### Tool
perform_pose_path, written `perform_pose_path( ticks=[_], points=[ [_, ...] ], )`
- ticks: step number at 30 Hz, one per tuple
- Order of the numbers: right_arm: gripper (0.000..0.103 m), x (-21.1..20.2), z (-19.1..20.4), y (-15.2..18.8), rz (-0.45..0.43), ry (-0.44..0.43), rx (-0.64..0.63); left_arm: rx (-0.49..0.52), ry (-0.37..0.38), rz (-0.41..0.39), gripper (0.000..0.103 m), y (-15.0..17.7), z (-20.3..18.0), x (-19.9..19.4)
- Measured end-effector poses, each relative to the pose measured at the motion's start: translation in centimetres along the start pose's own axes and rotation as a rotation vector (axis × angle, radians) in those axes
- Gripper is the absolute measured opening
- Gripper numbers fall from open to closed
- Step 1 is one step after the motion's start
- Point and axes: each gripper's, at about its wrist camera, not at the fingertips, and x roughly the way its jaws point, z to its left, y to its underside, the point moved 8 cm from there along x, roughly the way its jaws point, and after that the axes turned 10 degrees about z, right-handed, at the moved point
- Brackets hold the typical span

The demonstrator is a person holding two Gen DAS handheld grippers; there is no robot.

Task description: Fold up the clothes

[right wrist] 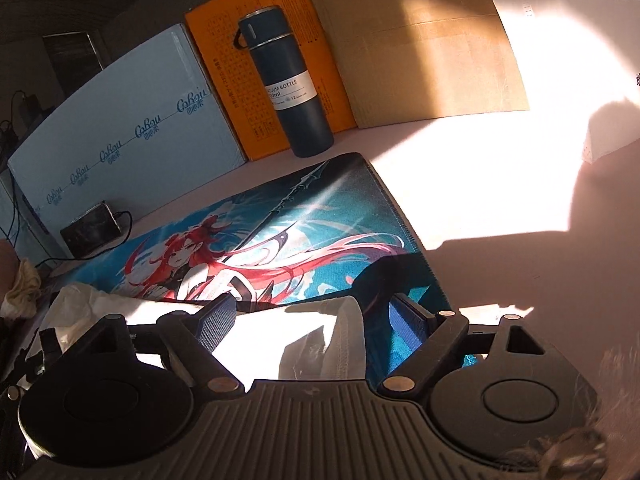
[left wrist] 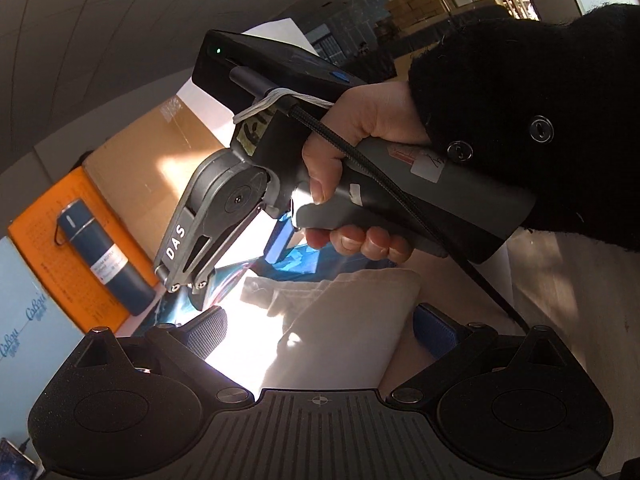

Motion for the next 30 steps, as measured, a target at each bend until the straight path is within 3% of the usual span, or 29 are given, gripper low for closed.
perform_pose_path(
  ticks=[1, 2, 3, 5, 6, 8, 12, 17, 25, 30],
  points=[
    [0.065, 0.4, 0.1, 0.2, 0.011, 0.006, -0.018, -0.006, 0.013, -0.002, 0.098, -0.1, 0.1, 0.2],
    [0.051, 0.5, 0.4, 0.3, 0.017, 0.009, -0.035, -0.012, 0.038, -0.002, 0.089, -0.2, 0.1, 0.3],
    [0.047, 0.5, 0.6, 0.4, 0.022, 0.011, -0.053, -0.028, 0.095, 0.0, 0.068, -0.3, 0.1, 0.5],
    [0.024, 0.5, 1.1, 0.5, 0.032, 0.015, -0.089, -0.082, 0.198, 0.003, 0.037, -0.1, 0.7, 0.6],
    [0.019, 0.6, 1.3, 0.6, 0.037, 0.017, -0.107, -0.109, 0.249, 0.004, 0.022, -0.1, 0.9, 0.5],
    [0.012, 0.6, 1.8, 0.8, 0.047, 0.021, -0.143, -0.179, 0.3, -0.013, 0.012, 0.1, 2.1, 0.1],
    [0.01, -1.0, 2.7, 0.0, 0.007, 0.032, -0.117, -0.308, 0.353, -0.066, 0.007, 0.4, 4.7, -1.3],
    [0.01, -3.6, 6.2, -2.2, -0.089, 0.036, -0.091, -0.438, 0.312, -0.19, 0.007, 2.0, 8.4, -5.7],
    [0.009, -6.8, 15.8, -5.4, -0.22, -0.03, -0.115, -0.595, 0.164, -0.363, 0.007, 6.0, 14.0, -13.5],
    [0.009, -6.8, 23.1, -6.9, -0.267, -0.119, -0.159, -0.67, 0.028, -0.445, 0.007, 7.2, 16.9, -17.9]
  ],
)
